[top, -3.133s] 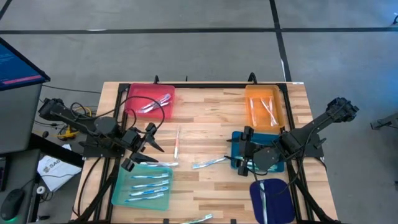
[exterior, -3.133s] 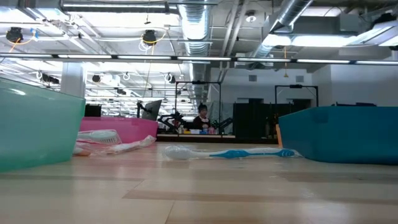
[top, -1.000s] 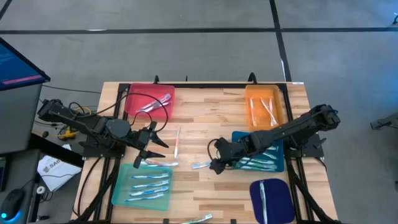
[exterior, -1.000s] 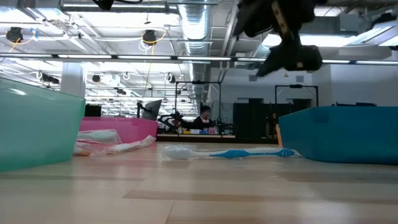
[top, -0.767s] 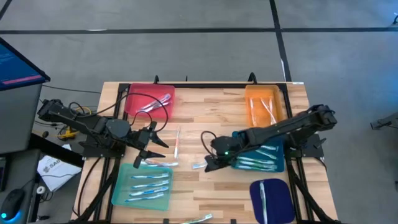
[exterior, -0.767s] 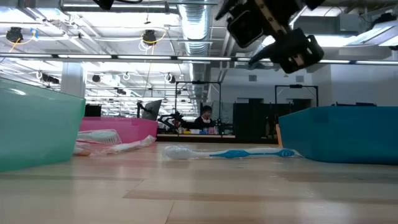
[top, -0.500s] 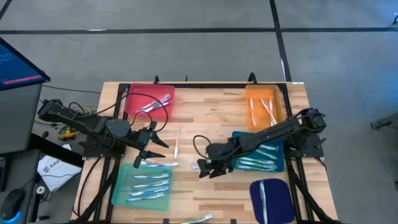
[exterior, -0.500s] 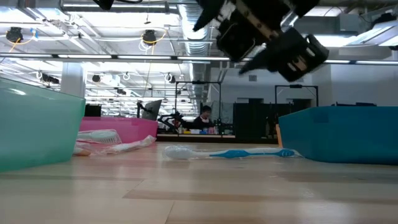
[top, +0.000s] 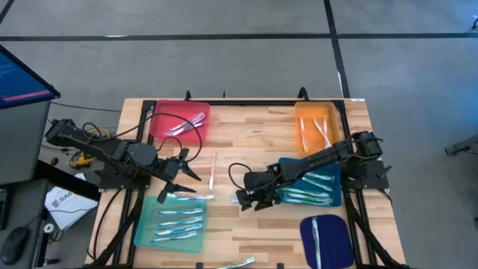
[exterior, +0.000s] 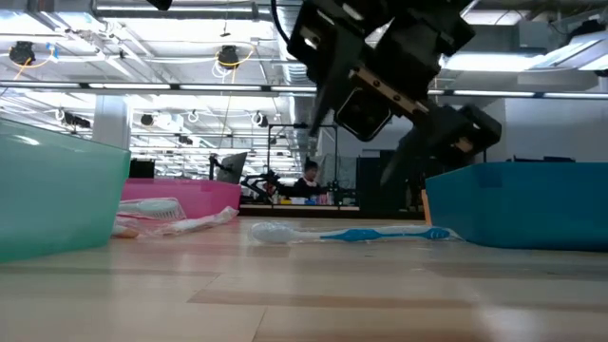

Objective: Pick & Place Toothbrushes
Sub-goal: Put the blue toothbrush into the green bin

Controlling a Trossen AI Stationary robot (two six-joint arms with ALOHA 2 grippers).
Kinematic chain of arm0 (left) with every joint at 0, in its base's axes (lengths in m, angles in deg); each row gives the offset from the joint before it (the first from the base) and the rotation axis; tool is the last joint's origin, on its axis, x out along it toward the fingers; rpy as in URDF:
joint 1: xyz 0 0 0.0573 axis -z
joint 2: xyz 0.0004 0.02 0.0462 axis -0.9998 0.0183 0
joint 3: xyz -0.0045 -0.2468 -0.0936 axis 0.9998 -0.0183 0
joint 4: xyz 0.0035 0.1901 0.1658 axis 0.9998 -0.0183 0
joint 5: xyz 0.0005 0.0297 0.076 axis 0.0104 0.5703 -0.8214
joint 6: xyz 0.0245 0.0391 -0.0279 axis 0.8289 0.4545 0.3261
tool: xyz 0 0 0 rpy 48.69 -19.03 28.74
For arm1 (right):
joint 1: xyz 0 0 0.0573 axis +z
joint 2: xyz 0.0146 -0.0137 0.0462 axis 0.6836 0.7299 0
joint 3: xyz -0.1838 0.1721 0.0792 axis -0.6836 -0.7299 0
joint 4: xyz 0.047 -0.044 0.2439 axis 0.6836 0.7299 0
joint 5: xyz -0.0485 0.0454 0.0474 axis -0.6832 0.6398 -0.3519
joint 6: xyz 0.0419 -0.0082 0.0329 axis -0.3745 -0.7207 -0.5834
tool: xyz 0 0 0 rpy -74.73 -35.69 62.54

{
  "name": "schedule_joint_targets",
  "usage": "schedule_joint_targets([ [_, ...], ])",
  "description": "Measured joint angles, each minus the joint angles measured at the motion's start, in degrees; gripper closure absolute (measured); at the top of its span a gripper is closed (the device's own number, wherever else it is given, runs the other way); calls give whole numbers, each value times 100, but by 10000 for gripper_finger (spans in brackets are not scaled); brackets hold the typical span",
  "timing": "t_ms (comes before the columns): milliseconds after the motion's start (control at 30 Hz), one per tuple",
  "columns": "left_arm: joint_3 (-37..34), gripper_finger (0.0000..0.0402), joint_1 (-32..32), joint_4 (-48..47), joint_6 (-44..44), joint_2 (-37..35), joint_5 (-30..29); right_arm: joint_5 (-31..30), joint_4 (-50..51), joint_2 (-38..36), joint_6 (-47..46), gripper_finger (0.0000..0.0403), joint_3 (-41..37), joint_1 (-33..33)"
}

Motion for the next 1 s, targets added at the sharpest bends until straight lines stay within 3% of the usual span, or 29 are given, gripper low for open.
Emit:
schedule_joint_targets([
  [367,0,224,0,100,-21,-11,-10,-5,364,0,1840,117,291,-63],
  [567,0,224,0,99,-190,-11,-11,-74,1877,289,2453,131,1109,-17],
  [700,-2,224,0,100,-199,-11,-11,-64,3301,897,2992,200,1931,131],
  [900,-4,224,0,104,-199,-11,-12,-416,4655,1751,4044,378,3262,258],
  [1000,-4,224,0,108,-199,-11,-13,-1042,5350,1929,4259,384,3837,252],
])
